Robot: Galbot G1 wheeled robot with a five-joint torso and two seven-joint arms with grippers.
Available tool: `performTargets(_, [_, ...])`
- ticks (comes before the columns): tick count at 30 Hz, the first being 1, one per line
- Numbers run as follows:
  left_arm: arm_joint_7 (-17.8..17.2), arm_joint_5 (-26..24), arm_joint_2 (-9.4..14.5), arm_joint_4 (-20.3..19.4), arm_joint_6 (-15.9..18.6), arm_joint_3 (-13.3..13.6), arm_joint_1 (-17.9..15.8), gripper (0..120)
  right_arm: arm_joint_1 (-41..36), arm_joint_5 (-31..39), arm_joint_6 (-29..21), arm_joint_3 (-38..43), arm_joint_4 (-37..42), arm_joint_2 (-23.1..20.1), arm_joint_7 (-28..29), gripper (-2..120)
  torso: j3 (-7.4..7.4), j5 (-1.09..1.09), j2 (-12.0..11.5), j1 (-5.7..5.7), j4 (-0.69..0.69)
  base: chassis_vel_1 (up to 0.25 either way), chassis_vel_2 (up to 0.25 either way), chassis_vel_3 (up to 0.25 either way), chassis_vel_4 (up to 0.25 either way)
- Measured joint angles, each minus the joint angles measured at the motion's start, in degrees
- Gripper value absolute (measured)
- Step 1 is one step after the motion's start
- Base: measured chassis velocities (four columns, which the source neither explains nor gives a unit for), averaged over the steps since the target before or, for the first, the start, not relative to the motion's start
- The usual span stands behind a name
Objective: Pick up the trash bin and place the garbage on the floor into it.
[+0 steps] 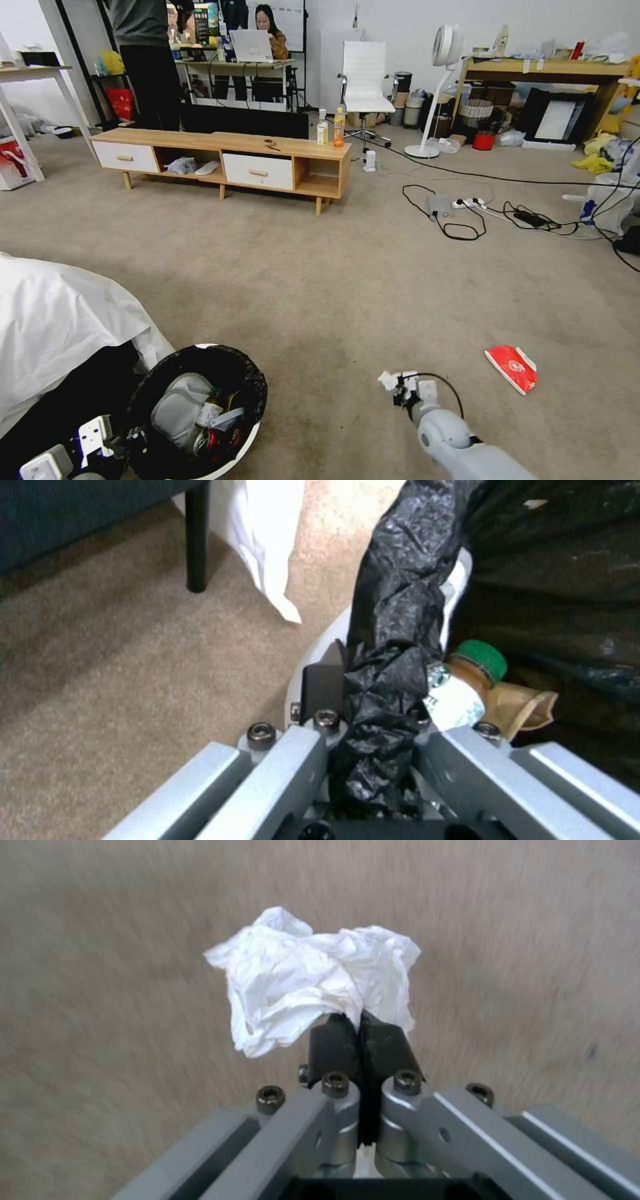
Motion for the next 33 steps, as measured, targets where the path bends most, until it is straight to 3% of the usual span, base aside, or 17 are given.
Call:
performTargets(4, [-0.01,-0.12,-0.01,-0.43,0.0,0.02,0.0,1,0.02,1.0,-0.25,0.12,4.48,-1.64,1.17,0,0.0,-0.02,0.0,0.0,0.02,0.0,0.0,0.0,0.0])
performTargets(7, [-0.06,-0.43,-0.03,-1.36,0.0,-0.04,0.11,1,0.52,1.45,-0.76,0.64,15.53,-4.99,3.12,0,0.0,-0.02,0.0,0.0,0.02,0.0,0.0,0.0,0.0])
performTargets(19, [-0.28,-1.44,-0.04,-3.28,0.0,0.05,0.15,1,7.31,1.71,-1.01,1.15,40.44,-9.96,4.32,0,0.0,-0.03,0.0,0.0,0.01,0.0,0.0,0.0,0.0])
performTargets(26, [-0.32,-1.45,-0.17,-3.91,0.0,0.45,0.2,1,12.37,1.23,-0.69,-2.16,45.31,-9.61,3.41,0,0.0,-0.03,0.0,0.0,0.01,0.0,0.0,0.0,0.0])
performTargets(33, [-0.4,-1.19,-0.13,-4.68,-0.01,1.15,0.13,1,20.0,-3.6,1.21,-11.53,46.03,-7.02,2.02,0,0.0,-0.02,0.0,0.0,0.01,0.0,0.0,0.0,0.0])
